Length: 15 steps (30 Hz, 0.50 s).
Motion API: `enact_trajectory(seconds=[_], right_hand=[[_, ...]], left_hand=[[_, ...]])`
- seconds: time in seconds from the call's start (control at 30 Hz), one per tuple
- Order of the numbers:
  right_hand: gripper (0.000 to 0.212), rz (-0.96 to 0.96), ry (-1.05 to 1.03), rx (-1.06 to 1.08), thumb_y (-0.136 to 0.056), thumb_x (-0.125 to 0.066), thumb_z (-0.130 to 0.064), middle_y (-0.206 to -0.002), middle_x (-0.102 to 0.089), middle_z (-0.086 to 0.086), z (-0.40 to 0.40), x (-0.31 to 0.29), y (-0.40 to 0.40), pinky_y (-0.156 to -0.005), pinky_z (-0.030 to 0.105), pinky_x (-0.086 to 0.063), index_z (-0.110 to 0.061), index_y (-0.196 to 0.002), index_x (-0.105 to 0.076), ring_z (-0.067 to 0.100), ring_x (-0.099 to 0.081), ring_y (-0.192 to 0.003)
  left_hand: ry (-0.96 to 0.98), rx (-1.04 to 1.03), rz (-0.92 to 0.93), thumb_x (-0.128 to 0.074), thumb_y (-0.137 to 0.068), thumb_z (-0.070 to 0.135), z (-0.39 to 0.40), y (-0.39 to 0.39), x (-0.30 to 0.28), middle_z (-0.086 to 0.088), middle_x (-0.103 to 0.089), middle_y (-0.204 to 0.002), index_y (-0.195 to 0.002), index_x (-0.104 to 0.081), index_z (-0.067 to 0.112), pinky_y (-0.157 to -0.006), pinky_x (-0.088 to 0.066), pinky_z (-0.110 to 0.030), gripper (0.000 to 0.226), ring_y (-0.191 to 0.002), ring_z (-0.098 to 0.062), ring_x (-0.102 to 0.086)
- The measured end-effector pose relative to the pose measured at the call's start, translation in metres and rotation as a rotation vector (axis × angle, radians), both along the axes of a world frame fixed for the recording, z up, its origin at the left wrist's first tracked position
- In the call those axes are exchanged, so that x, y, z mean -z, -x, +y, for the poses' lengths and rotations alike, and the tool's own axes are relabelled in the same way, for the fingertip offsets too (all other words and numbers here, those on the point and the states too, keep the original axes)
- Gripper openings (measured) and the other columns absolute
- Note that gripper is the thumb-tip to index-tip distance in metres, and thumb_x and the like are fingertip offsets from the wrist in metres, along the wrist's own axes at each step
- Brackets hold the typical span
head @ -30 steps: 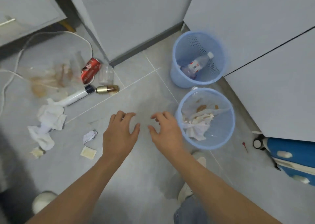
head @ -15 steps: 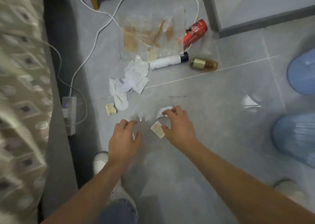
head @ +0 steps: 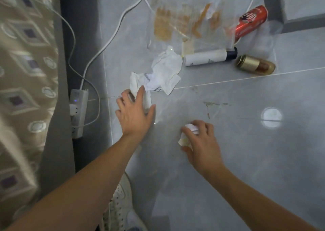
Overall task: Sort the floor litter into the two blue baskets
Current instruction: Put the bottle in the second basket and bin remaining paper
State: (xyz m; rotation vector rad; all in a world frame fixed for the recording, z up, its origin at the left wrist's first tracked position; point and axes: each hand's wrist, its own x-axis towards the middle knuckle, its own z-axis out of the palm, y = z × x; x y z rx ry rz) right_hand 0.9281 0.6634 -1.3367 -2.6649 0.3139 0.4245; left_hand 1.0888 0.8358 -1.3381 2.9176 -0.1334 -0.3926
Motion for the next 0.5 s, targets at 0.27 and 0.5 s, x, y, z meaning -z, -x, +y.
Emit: enact_trajectory(seconds=[0.27, 0.5], right_hand=[[0.012, -0.113, -0.171, 0.055, -0.084, -0.072, -0.008, -0.099, -0.048, 0.001, -0.010, 0.011, -0.005, -0.055, 0.034, -0.047, -0.015, -0.088, -0.063, 0.027, -0.056, -0.083], [0.010, -0.208, -0.234, 0.141, -0.085, -0.074, -0.005, -0.090, -0.055, 0.004, -0.026, -0.029, 0.002, -0.057, 0.030, -0.046, -0.012, -0.082, -0.068, 0.024, -0.058, -0.071]], left_hand=[[0.334, -0.075, -0.004, -0.055, -0.089, -0.003, -0.007, 0.009, 0.008, -0.005, -0.053, -0.113, -0.102, -0.067, 0.012, -0.079, -0.053, -0.045, 0.023, -0.108, -0.027, -0.046], [0.326, -0.066, -0.031, -0.058, -0.086, -0.007, 0.005, 0.034, -0.038, 0.003, -0.052, -0.104, -0.097, -0.070, 0.014, -0.075, -0.045, -0.029, 0.027, -0.101, -0.021, -0.049]])
